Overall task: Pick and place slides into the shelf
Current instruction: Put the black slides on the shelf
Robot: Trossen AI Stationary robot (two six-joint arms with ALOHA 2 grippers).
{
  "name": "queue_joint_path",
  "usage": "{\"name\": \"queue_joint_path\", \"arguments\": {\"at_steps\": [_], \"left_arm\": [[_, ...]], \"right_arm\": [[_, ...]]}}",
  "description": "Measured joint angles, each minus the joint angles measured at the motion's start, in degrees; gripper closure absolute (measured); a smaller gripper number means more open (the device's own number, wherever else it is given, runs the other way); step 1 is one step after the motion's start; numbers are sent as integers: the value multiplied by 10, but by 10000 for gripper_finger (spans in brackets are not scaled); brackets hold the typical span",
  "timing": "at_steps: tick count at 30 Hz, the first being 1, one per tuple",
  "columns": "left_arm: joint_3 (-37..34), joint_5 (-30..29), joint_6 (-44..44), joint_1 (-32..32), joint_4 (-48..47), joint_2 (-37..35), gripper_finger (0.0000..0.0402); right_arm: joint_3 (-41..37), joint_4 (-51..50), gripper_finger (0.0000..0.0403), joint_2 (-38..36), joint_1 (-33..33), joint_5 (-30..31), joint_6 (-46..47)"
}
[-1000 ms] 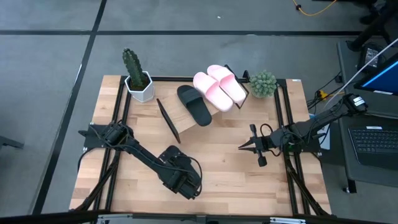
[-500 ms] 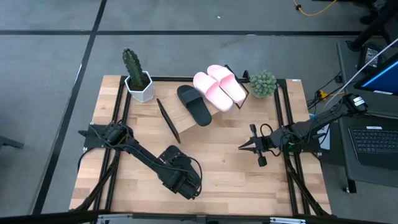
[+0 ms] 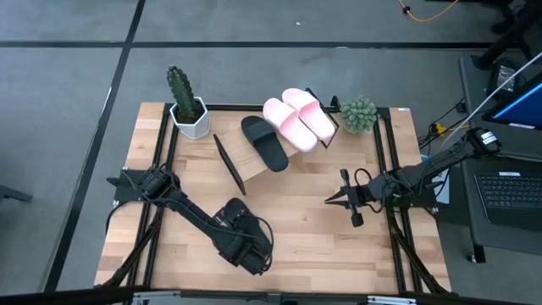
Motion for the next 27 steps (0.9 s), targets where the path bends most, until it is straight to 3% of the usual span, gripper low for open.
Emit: {"name": "queue_joint_path", "arguments": {"at_steps": [12,20,27], "left_arm": [[98,3,1,-29,-51,0,401],[169,-71,18,-44,-57,0,401],[225,-146,92,-40,-51,0,401]], "right_arm": [[0,0,379,0,0,0,0],[0,0,379,0,0,0,0],[0,0,379,0,0,0,-1]]}}
